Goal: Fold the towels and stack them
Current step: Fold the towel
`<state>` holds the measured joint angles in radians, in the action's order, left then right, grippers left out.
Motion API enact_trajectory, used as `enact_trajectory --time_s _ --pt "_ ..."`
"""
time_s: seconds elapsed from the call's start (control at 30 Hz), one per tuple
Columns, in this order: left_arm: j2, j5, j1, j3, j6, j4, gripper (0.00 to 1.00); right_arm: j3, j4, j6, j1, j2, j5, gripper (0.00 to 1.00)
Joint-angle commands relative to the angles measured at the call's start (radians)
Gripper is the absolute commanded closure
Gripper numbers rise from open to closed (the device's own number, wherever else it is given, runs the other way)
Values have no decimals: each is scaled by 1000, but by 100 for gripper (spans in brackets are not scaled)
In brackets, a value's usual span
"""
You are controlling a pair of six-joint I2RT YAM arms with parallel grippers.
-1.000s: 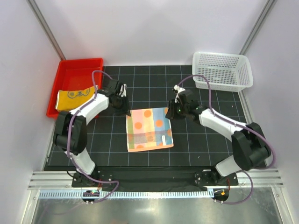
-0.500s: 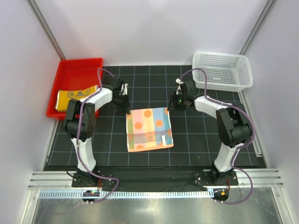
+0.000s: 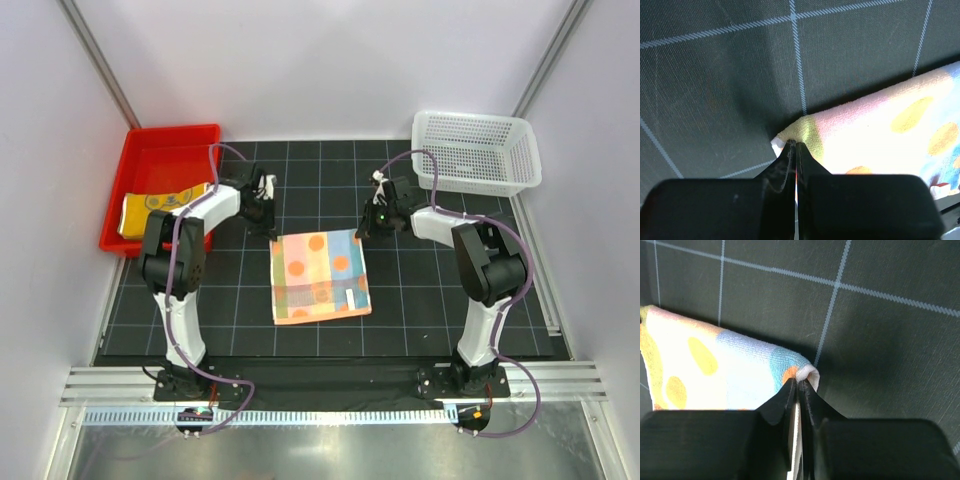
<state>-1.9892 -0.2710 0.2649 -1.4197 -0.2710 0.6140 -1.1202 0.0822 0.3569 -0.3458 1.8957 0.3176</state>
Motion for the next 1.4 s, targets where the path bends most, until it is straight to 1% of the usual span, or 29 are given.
enact_trajectory --time_s 0.0,0.1,0.27,0.3,0.37,0.4,0.47,0.57,0.73,0.8,0.83,0.87,0.9,0.93,1.03,1.1,1.13,1.17,1.23,1.27,1.33,1.37 --pt "-22 -37 -13 -42 19 -28 100 -16 -64 1 13 12 11 89" --pt "-23 -31 -19 -45 9 -46 100 -7 -73 1 18 14 11 93" --pt "-10 -14 -24 -67 -3 -25 99 2 -78 -3 19 17 15 93" --pt "3 18 -23 -56 -5 -25 84 3 -78 -4 18 17 15 93" --pt "36 39 -24 -42 -2 -33 71 7 -78 -1 18 16 17 93" --pt "43 50 -23 -33 -2 -34 62 8 -76 1 18 16 18 93" --pt "46 58 -24 -21 3 -37 59 8 -78 2 18 14 20 94" --pt "30 46 -24 -12 10 -40 58 2 -76 -2 16 17 20 94" --pt "-17 27 -24 -41 12 -37 60 -4 -78 -6 21 17 17 94" --pt "-40 24 -23 -59 9 -31 63 -3 -78 -9 22 19 15 93" --pt "-48 23 -24 -67 9 -27 69 -3 -78 -13 22 19 14 93" --pt "-54 23 -23 -85 10 -26 88 -1 -78 -16 24 19 6 93" --pt "-65 26 -23 -97 12 -26 95 -3 -76 -22 25 22 0 94" --pt "-71 27 -24 -111 13 -22 100 -4 -75 -33 28 26 -8 94" --pt "-105 6 -33 -160 6 -17 100 -10 -64 -39 34 31 -17 94" --pt "-131 -34 -35 -188 6 -10 100 -16 -47 -36 34 25 -15 88" --pt "-135 -40 -35 -191 6 -10 100 -18 -39 -27 33 7 -18 82" --pt "-140 -45 -35 -193 4 -10 100 -15 -20 -9 34 -12 -25 69" --pt "-143 -50 -36 -194 4 -10 100 -16 28 26 34 -65 -66 56" --pt "-143 -50 -35 -197 3 -11 100 -16 95 75 33 -82 -75 48" --pt "-145 -51 -35 -199 1 -10 100 8 148 121 34 -122 -91 44" --pt "-145 -53 -35 -200 -2 -10 100 66 162 152 30 -168 -95 41"
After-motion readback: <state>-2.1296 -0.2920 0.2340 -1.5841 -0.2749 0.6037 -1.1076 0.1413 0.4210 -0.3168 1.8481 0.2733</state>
